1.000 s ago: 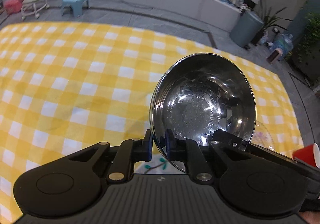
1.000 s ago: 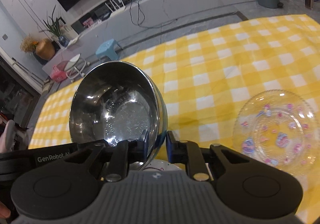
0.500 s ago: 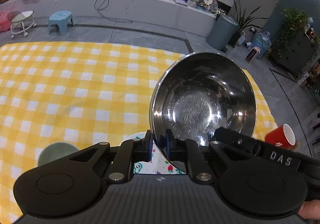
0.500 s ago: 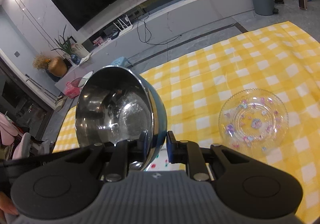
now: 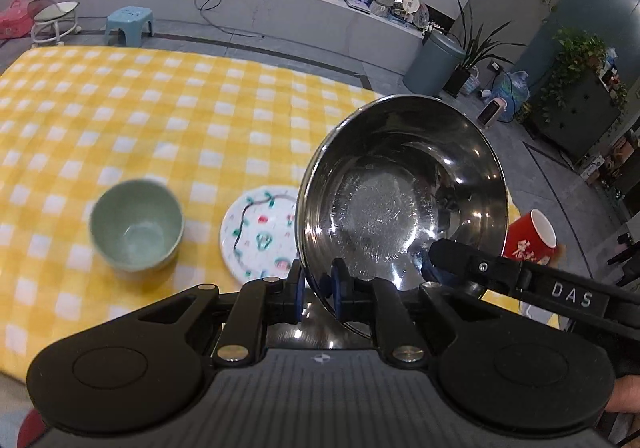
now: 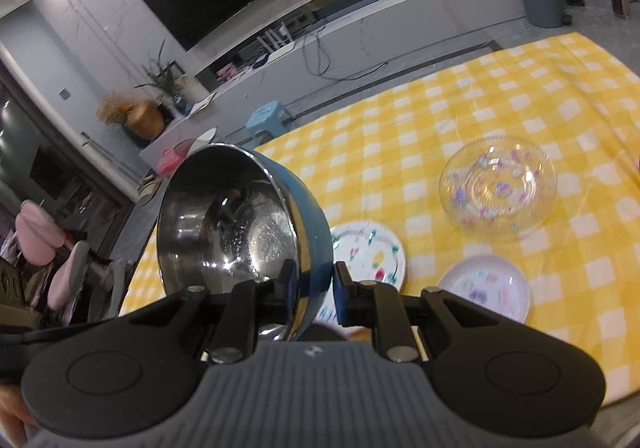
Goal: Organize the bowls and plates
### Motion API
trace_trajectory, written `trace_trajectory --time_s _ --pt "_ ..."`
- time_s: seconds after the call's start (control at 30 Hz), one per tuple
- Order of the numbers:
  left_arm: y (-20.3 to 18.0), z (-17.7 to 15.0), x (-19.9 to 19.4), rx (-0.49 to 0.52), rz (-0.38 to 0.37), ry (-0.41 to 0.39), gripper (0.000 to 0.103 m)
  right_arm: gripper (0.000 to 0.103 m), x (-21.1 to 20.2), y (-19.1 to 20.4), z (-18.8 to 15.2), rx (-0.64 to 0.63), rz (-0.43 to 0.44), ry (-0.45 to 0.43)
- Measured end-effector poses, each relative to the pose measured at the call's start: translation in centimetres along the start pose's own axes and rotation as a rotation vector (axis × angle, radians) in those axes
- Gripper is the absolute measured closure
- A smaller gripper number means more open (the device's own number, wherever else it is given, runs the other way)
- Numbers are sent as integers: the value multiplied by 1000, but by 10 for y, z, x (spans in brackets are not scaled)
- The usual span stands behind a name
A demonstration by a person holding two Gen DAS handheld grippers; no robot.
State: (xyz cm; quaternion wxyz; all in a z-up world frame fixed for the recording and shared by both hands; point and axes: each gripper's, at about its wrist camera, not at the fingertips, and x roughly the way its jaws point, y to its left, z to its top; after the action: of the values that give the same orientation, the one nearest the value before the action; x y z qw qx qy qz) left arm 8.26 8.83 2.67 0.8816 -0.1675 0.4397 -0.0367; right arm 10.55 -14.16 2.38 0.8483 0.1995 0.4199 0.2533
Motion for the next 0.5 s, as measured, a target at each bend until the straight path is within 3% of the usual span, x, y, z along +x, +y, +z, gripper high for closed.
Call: trace_trajectory --time_s 0.5 --pt "27 -39 -15 -38 15 33 90 84 2 4 -44 -18 77 89"
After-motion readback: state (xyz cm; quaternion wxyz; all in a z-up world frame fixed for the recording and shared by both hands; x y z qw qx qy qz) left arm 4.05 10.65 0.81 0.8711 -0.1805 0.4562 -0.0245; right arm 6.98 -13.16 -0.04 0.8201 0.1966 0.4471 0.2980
